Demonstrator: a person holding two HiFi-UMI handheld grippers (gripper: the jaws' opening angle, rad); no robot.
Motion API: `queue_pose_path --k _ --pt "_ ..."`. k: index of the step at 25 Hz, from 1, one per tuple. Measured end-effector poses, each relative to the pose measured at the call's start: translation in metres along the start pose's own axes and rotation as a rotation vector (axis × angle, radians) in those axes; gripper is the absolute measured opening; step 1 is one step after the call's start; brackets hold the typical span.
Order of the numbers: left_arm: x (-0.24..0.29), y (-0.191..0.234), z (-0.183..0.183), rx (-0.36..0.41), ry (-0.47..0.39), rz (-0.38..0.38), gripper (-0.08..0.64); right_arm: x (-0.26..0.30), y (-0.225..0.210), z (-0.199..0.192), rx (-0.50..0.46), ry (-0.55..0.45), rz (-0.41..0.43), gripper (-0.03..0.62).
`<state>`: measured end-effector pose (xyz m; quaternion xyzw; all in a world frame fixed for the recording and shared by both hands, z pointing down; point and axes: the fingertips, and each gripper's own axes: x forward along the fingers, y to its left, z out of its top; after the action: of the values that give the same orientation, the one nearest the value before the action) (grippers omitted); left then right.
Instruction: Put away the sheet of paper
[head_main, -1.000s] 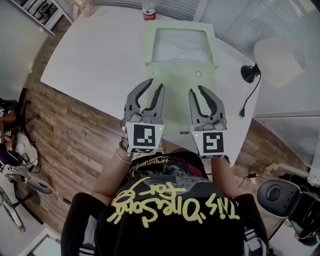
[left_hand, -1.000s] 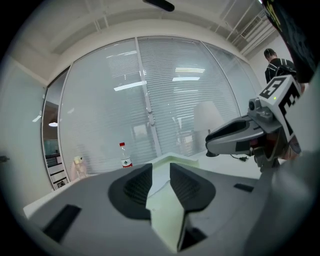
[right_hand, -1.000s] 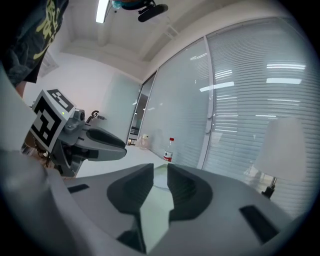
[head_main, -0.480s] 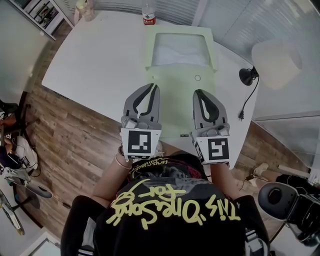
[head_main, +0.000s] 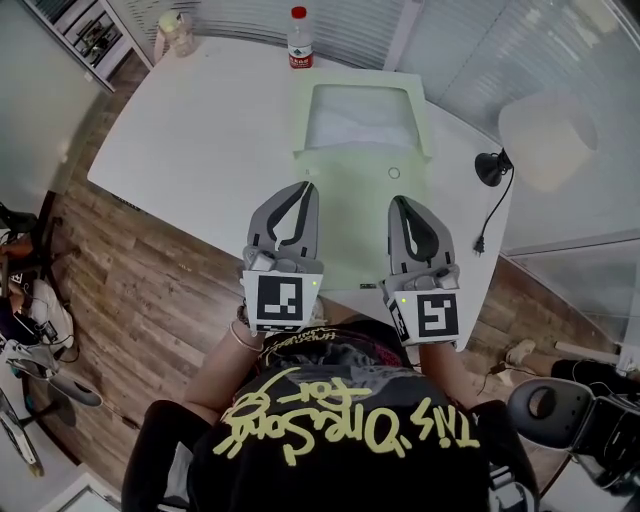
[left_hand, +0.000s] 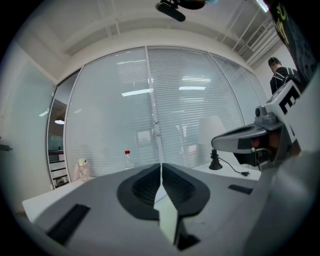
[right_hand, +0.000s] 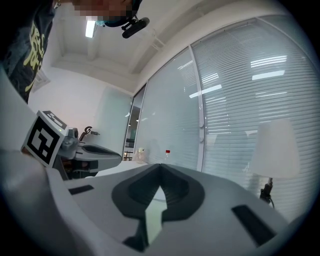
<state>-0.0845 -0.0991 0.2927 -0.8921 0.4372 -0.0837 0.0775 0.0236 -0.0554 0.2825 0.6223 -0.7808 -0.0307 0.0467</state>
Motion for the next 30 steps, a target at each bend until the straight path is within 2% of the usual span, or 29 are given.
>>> queue_pose_path --k 14,30 --pt "0.0022 -0.0003 0.0107 0.030 -0.039 0.006 0.015 0.0008 -0.0020 0.0047 -0.010 -0.014 -0.006 0.006" --pt "-0.0034 -0.0037 0.0046 -0.002 -0.009 -0.004 0.015 -0.0044 0.0019 0.0097 0.001 -0.030 0.002 0.006"
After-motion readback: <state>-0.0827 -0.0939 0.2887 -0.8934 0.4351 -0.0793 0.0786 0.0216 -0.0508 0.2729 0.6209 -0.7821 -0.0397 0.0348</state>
